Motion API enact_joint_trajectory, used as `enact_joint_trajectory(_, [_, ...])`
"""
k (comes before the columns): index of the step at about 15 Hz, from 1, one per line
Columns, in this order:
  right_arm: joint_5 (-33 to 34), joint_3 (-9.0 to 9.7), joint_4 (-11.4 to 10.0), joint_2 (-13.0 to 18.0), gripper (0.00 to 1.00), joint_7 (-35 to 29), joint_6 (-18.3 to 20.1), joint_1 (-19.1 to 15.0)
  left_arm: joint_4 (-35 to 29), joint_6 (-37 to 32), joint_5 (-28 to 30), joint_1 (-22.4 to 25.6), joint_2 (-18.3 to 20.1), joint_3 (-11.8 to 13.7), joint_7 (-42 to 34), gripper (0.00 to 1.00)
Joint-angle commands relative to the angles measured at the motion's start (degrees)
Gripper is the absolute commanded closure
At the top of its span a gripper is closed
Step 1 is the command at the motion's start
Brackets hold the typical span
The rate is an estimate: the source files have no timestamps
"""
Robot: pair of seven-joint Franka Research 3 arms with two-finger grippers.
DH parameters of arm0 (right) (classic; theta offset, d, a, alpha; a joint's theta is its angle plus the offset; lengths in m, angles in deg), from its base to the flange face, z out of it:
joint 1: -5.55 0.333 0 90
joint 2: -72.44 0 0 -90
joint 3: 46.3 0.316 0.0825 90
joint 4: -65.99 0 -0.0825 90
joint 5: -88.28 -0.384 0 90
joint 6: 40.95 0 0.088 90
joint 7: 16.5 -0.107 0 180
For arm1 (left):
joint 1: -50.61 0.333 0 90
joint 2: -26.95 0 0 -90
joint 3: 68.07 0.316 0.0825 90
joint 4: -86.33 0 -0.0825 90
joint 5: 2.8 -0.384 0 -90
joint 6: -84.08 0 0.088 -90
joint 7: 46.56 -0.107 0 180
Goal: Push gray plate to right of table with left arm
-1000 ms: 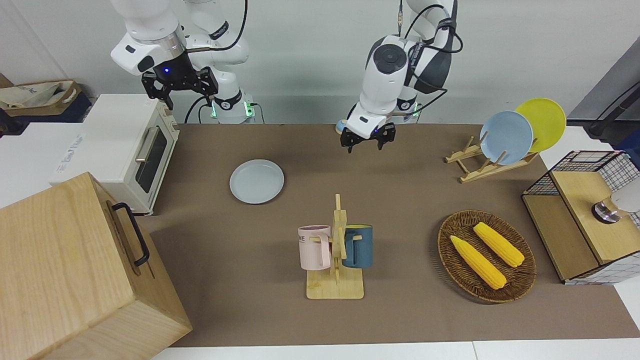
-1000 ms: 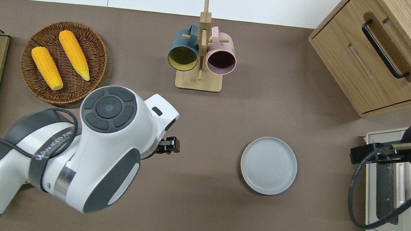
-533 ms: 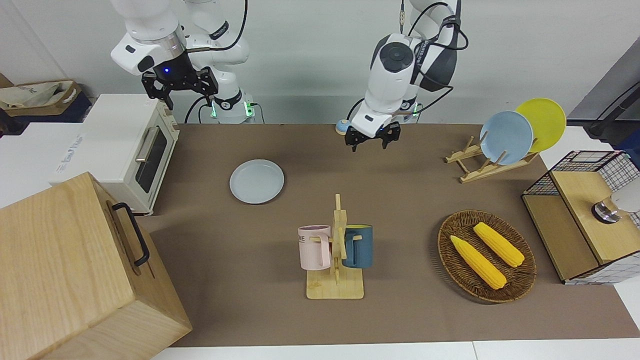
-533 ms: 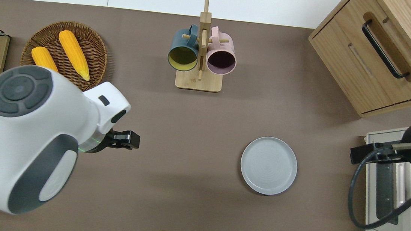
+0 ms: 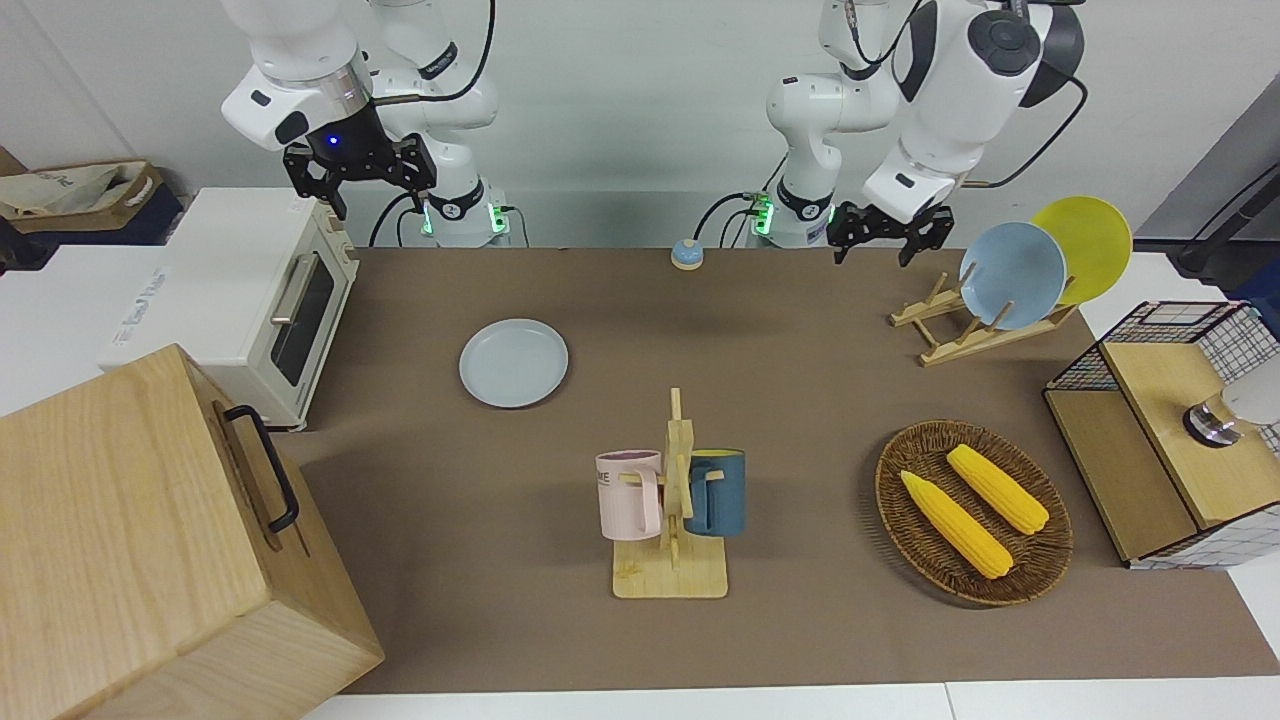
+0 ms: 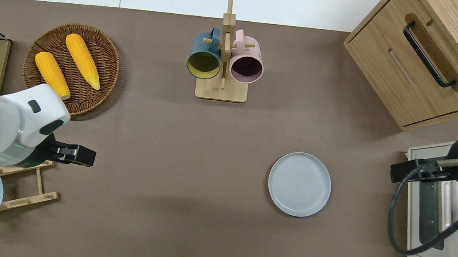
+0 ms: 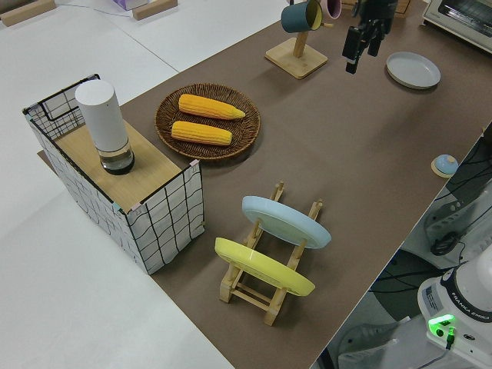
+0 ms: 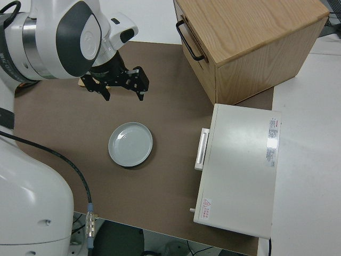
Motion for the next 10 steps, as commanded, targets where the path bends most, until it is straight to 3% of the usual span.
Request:
enact_joint_trajectory(1, [-0.2, 0.92, 0.5, 0.1, 0.017, -0.7, 0.9, -1.2, -1.1, -1.0, -1.2, 4.1, 2.4, -0.5, -6.4, 0.00])
enact_joint_trajectory(5, [-0.2, 0.92, 0.5, 0.1, 0.017, -0.7, 0.9, -1.1, 0.6, -1.0, -1.2, 7.7, 2.6, 0.3, -10.4, 0.00])
enact_joint_trajectory(10, [-0.2, 0.92, 0.5, 0.1, 0.017, -0.7, 0.9, -1.1, 2.1, -1.1, -1.1, 7.7, 2.6, 4.3, -14.3, 0.00])
